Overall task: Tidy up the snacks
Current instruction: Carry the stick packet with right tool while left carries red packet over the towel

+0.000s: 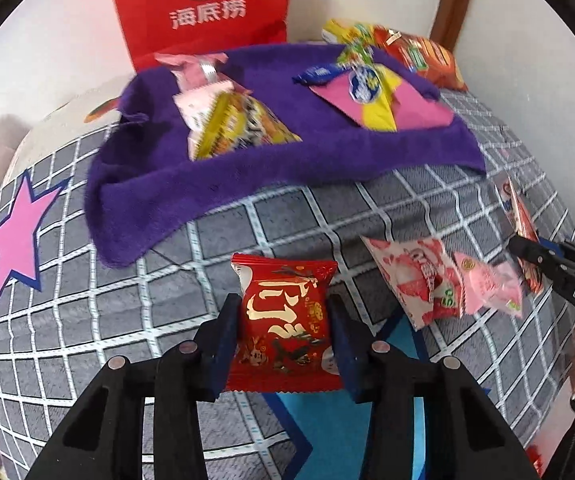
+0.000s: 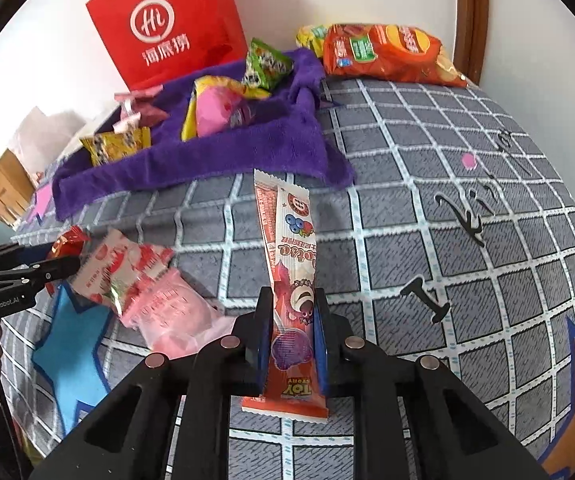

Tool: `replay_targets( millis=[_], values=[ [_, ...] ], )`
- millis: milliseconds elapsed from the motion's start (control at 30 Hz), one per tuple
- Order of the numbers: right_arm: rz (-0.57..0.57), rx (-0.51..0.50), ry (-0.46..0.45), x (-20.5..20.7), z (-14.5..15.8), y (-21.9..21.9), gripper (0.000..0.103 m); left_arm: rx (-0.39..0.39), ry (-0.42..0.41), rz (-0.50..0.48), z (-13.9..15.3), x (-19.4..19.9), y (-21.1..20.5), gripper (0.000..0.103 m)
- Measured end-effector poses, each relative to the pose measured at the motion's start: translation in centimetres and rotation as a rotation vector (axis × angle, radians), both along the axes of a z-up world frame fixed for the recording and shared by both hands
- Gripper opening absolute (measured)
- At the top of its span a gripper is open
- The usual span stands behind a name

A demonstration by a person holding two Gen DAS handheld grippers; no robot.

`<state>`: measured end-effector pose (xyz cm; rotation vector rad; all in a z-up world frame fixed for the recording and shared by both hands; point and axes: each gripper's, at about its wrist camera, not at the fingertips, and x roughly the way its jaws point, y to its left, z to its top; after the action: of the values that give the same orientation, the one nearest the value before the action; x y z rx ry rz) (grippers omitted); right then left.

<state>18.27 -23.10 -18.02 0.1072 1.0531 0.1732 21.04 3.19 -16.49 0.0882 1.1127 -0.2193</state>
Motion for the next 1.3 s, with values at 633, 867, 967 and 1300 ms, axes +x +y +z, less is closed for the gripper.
replay_targets(
  millis=[633, 867, 967, 1300],
  values=[
    [0.07, 0.058, -0.175, 3.7, 10.1, 4.6, 0.02, -0.033, -0.176, 0.056, 9.0, 2.5, 1.8, 0.041],
    [0.125, 0.046, -0.195, 6.9, 12.4, 7.0, 0.02, -0.034, -0.221, 0.083, 11.3, 5.0, 2.3, 0.041],
    [0.123, 0.041, -0.189, 8.8, 12.9, 7.7, 0.02, -0.043, -0.224, 0.109, 11.4, 6.3, 2.8, 0.041],
    [0.138, 0.055, -0.167, 14.6, 12.5, 9.2, 0.021, -0.065, -0.205, 0.166, 10.6, 10.4, 4.7, 0.041]
  ],
)
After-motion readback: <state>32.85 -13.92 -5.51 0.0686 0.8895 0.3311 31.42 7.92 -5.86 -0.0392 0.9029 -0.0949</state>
